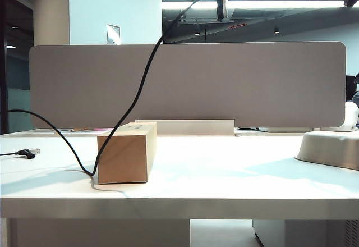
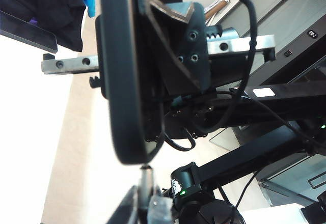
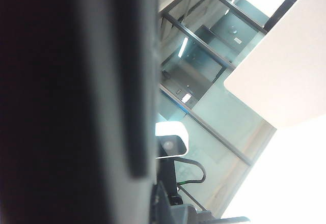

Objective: Pick up the charging cable and the phone, plug the charging cable into the charging port on the phone, and finally place them back on the table.

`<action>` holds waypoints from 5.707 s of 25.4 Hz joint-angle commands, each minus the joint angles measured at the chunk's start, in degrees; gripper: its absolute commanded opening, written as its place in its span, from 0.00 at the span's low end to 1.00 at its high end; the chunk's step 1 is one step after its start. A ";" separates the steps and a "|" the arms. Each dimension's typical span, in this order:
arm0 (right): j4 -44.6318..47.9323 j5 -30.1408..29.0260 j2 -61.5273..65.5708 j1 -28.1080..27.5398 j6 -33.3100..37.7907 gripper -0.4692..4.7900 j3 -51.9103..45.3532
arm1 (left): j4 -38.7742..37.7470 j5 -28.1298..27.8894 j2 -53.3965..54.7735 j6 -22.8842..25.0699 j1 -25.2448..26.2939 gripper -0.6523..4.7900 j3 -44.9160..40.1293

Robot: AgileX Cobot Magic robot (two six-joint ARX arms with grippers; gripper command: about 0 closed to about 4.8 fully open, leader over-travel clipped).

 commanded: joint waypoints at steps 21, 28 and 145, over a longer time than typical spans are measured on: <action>0.83 -0.57 -0.39 -0.02 -1.53 0.08 0.44 | 7.19 -7.26 -0.24 -4.07 -1.57 0.11 0.15; -5.22 -3.02 -0.39 -0.02 -6.29 0.08 0.39 | 10.08 -7.19 -0.26 -7.89 -0.81 0.11 0.15; -82.27 45.59 -74.47 10.67 -59.14 0.08 -34.42 | -39.69 -47.54 -47.80 32.17 11.58 0.11 -34.99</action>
